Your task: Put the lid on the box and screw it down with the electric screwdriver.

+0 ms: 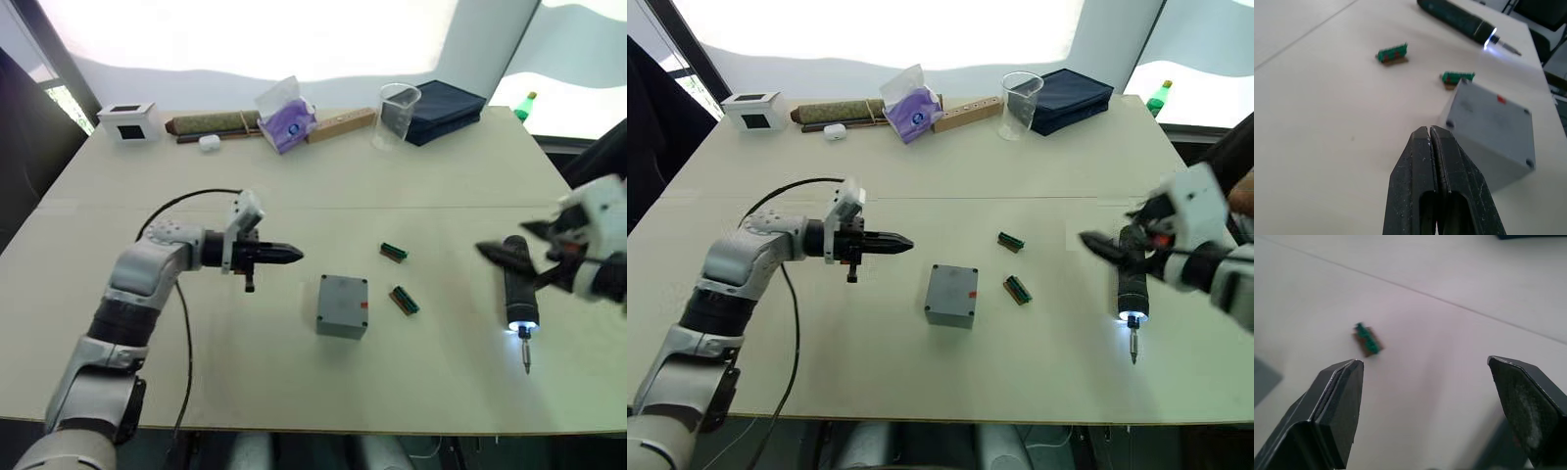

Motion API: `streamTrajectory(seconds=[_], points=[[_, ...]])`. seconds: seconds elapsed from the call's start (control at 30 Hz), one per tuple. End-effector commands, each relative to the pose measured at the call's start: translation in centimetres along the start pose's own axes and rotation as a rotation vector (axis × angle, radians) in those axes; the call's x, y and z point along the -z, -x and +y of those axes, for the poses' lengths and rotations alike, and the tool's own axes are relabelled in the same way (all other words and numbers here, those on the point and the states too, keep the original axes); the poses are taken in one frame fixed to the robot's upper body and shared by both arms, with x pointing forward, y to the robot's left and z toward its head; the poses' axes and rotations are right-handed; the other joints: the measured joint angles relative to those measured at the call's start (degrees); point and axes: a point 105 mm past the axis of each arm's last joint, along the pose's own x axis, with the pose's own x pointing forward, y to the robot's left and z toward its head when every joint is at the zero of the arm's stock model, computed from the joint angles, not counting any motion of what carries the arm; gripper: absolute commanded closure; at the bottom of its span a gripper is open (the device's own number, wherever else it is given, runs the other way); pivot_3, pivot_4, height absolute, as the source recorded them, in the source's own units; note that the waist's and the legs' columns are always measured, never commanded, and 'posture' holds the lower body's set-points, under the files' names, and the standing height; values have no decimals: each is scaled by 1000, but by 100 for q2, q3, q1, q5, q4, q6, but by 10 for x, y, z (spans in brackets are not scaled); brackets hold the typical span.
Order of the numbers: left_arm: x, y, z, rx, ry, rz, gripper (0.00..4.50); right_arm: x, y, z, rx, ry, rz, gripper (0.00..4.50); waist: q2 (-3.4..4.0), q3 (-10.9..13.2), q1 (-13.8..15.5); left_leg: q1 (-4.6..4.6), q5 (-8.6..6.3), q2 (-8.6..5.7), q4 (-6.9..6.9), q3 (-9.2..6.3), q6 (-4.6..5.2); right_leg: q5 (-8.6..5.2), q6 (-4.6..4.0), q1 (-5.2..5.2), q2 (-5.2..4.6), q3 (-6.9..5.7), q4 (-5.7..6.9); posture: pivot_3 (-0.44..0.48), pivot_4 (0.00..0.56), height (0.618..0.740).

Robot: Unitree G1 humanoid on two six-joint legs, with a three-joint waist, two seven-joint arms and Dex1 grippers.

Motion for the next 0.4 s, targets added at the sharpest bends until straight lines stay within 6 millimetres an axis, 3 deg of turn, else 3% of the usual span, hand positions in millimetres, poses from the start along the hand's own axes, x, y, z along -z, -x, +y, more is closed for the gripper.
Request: streamTrajectory(seconds=[0.03, 0.2, 0.4], points=[[3, 18, -12, -12, -15, 32, 4500, 3, 7, 21, -42, 33, -67, 91, 0, 0, 7, 1, 1, 0, 0, 0, -2, 0, 0, 0, 0, 0, 2, 0, 150, 737], [37, 36, -35, 17, 61, 151, 4500, 42, 18, 53, -188, -64, 70, 91, -11, 5, 29, 24, 14, 0, -1, 0, -27, 0, -1, 23, -3, 0, 10, 0, 150, 737], [44, 34, -39, 34, 85, 167, 4500, 54, 21, 51, -178, -57, 123, 91, -34, 19, 21, 79, 14, 0, -4, -1, -27, -1, -3, 79, 0, 0, 7, 0, 150, 737]])
